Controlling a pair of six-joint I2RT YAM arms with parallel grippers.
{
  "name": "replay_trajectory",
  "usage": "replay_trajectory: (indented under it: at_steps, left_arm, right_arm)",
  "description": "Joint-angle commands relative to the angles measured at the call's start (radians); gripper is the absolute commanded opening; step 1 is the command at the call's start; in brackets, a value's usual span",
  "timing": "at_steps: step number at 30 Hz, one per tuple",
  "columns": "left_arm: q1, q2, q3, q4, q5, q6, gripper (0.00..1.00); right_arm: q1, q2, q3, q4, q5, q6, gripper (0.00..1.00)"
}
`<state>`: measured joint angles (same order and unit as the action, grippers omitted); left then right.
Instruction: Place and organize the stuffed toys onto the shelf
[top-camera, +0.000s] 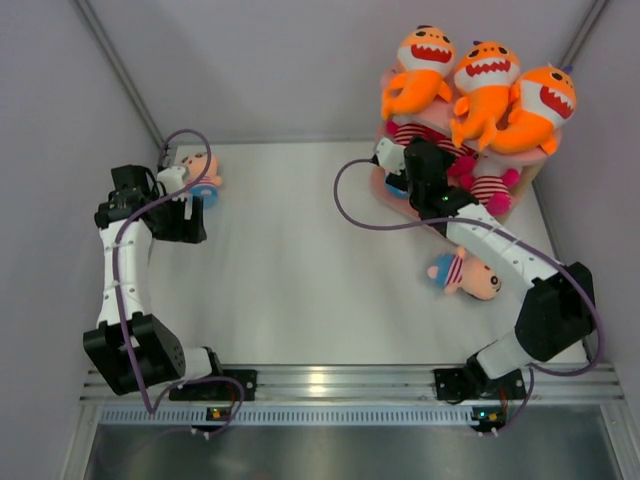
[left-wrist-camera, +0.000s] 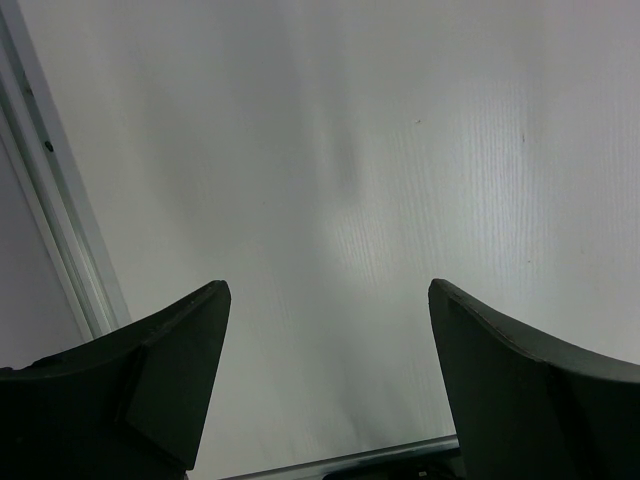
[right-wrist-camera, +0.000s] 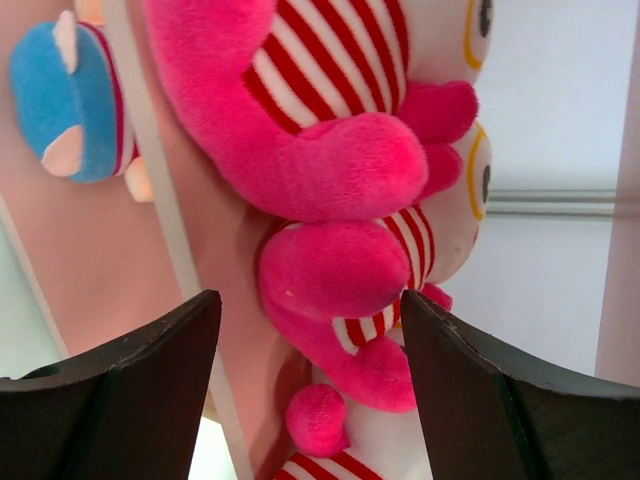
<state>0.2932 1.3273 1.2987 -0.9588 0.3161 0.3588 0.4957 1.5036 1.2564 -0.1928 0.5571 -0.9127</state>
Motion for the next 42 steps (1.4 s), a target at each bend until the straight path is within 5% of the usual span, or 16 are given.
replay_trajectory:
  at_steps: [1,3,7,18,28,30,37,42]
  left_arm:
    - [-0.002,0.007,0.022,0.0,0.001,0.009,0.86]
    - [-0.002,0.009,0.024,0.0,0.0,0.008,0.86]
    - [-0.002,0.016,0.024,0.0,-0.006,0.009,0.86]
    - [-0.002,0.02,0.027,0.002,-0.011,0.011,0.86]
    - [-0.002,0.019,0.02,0.002,-0.014,0.014,0.86]
    - [-0.002,0.019,0.019,-0.001,-0.018,0.017,0.86]
    - [-0.003,0.026,0.02,-0.001,-0.006,0.019,0.86]
    - [-0.002,0.026,0.019,0.0,0.011,0.017,0.86]
  right_arm:
    - [-0.031,0.012,0.008,0.113,0.026,0.032,0.73]
    - [-0.04,0.023,0.006,0.113,0.023,0.034,0.69]
    - [-0.052,0.049,0.018,0.101,0.012,0.06,0.31]
    - [-0.055,0.052,0.092,0.046,-0.118,0.178,0.0]
    - [-0.054,0.095,0.175,0.029,-0.194,0.245,0.02]
    - [-0.055,0.096,0.175,0.023,-0.197,0.245,0.09]
    - [-0.031,0.009,0.129,-0.048,-0.242,0.236,0.58]
    - [-0.008,-0.068,0.144,-0.155,-0.279,0.256,0.66]
